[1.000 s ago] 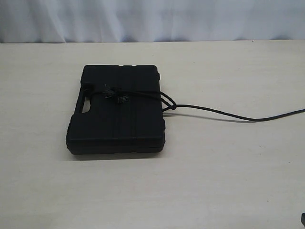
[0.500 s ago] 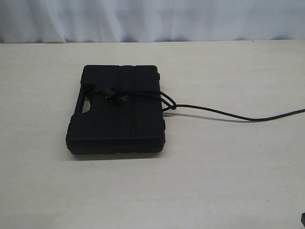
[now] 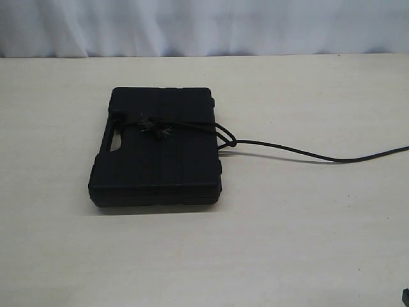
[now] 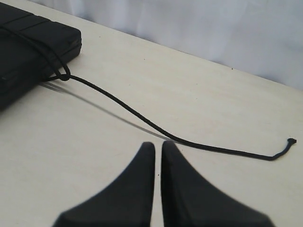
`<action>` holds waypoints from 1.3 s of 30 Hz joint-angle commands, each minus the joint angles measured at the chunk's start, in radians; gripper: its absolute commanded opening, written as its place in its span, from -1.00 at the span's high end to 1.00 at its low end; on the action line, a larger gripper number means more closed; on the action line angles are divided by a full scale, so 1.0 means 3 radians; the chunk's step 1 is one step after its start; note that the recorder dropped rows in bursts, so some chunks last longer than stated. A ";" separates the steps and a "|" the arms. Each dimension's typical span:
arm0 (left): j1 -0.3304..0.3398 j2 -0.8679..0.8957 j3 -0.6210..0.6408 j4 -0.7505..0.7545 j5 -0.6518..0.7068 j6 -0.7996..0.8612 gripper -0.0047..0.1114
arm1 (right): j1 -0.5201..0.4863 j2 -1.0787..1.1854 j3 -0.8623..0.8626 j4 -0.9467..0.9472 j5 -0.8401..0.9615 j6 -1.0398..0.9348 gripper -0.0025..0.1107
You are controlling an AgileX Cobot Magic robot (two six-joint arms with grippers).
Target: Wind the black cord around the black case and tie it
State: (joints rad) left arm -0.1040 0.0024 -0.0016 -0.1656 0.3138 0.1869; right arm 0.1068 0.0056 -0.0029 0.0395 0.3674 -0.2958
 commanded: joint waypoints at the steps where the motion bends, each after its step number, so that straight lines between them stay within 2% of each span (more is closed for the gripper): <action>1: 0.0012 -0.0008 0.0005 -0.0008 0.0003 0.0001 0.92 | 0.0003 -0.0019 0.0010 0.0054 -0.0034 0.0177 0.88; 9: 0.0012 -0.0008 0.0005 -0.0008 0.0004 0.0001 0.92 | -0.0004 -0.0019 0.0010 0.0054 -0.0099 0.0831 0.88; 13: 0.0039 -0.0008 0.0005 -0.0008 -0.0003 0.0001 0.92 | -0.0066 -0.0019 0.0010 0.0054 -0.0099 0.0836 0.88; 20: 0.0194 -0.0008 0.0005 -0.0008 -0.0003 0.0001 0.92 | -0.0424 -0.0019 0.0010 0.0054 -0.0099 0.0836 0.88; 39: 0.0194 -0.0008 0.0005 -0.0002 -0.0003 0.0001 0.92 | -0.0431 -0.0019 0.0010 0.0054 -0.0099 0.0828 0.88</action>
State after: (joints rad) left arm -0.0479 0.0024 -0.0016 -0.1656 0.3191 0.1869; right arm -0.0175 0.0056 -0.0029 0.0511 0.3531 -0.0455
